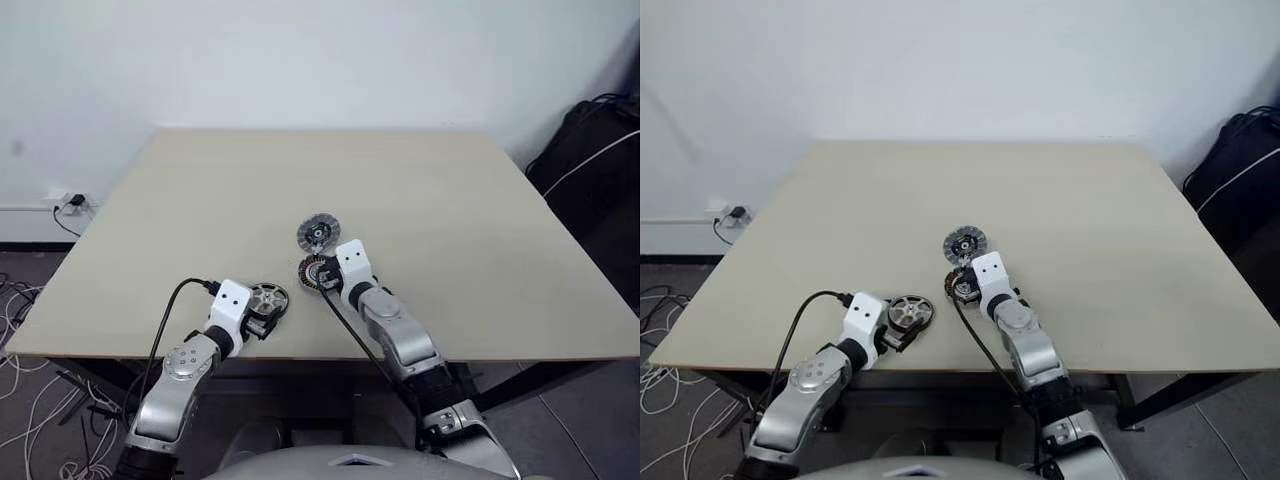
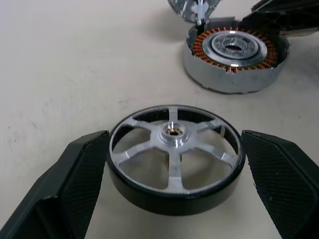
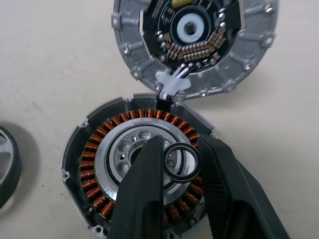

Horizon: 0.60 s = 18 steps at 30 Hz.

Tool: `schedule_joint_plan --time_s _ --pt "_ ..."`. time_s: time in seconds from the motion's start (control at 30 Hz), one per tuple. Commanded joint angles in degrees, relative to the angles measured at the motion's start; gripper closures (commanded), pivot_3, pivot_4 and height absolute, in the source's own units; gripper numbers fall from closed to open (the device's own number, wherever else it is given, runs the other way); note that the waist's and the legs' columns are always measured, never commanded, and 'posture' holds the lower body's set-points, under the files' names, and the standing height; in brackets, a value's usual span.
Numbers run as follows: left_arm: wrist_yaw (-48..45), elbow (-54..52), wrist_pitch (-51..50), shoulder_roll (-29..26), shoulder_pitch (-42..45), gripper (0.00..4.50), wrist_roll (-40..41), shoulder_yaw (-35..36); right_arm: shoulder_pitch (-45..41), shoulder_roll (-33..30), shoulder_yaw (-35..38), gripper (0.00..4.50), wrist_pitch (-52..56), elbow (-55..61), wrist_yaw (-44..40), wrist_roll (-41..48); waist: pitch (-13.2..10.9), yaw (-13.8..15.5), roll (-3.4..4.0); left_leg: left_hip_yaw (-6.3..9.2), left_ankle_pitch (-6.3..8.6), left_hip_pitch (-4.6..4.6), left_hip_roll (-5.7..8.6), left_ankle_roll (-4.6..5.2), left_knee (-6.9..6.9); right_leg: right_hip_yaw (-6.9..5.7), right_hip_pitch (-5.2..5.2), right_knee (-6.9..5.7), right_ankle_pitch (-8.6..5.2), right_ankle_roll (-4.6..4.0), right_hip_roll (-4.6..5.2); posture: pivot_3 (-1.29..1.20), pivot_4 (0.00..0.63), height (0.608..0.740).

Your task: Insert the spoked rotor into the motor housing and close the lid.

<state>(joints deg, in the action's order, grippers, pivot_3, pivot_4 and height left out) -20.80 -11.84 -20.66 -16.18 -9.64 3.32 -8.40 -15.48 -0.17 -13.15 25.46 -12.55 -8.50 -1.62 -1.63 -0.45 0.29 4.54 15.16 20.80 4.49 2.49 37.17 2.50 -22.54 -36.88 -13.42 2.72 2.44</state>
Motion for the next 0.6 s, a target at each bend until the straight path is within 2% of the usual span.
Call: schedule_joint_plan --time_s 0.03,0.6 --pt "0.64 -2.63 1.07 0.15 0.32 0.00 -0.12 0.69 -2.84 0.99 0.08 3.82 -2.57 -1.88 -0.64 -0.13 -0.01 -0.22 0.01 0.00 0.00 0.00 0.00 -0.01 0.00 0.00 -0.01 -0.02 0.00 0.00 0.00 0.00 0.000 0.740" --pt "1.22 -2.81 1.43 0.17 0.16 0.00 -0.08 0.77 -5.74 3.04 -0.79 3.82 -6.20 -9.73 -2.31 -1.08 -0.01 -0.38 0.04 0.01 -0.02 -0.02 0.00 -0.05 -0.01 0.01 -0.03 -0.07 0.03 -0.02 -0.03 0.00 0.000 0.740"
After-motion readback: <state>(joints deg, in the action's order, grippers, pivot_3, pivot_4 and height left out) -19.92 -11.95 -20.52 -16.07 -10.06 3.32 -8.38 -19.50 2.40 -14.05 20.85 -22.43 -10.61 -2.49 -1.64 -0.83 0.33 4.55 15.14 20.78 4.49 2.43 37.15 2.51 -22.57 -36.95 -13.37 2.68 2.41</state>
